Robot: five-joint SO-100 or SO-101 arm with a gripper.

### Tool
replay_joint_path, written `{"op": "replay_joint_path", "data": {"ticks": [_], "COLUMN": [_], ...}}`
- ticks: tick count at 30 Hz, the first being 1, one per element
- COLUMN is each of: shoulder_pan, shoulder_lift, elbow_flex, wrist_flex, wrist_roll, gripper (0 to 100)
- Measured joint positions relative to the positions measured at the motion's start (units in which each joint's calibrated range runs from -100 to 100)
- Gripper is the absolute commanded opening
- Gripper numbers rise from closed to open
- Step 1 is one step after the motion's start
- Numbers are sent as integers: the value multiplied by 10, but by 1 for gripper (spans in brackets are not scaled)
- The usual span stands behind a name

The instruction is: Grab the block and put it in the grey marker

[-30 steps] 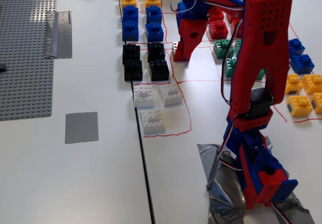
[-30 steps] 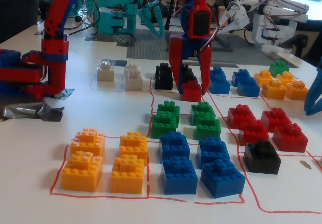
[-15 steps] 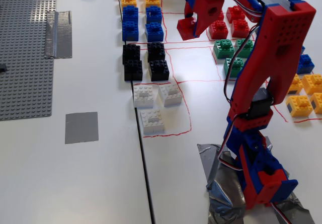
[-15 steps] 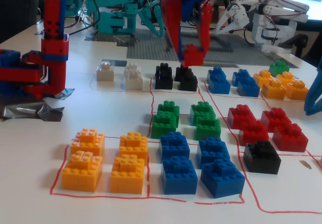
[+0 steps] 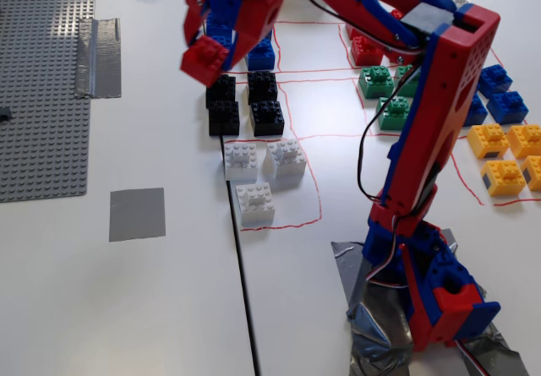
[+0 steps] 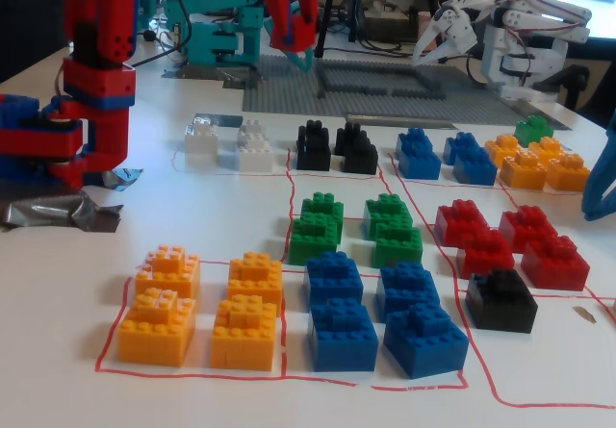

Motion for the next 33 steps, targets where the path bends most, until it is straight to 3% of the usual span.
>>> {"op": "replay_joint_path", "data": {"ticks": [7,13,33], "shoulder_pan": [-146,-148,-171], "shoulder_lift": [0,1,128], "elbow_flex": [22,105,123], "wrist_flex": [1,-34,-143], "wrist_roll": [21,36,49], "gripper": [0,0,0]}}
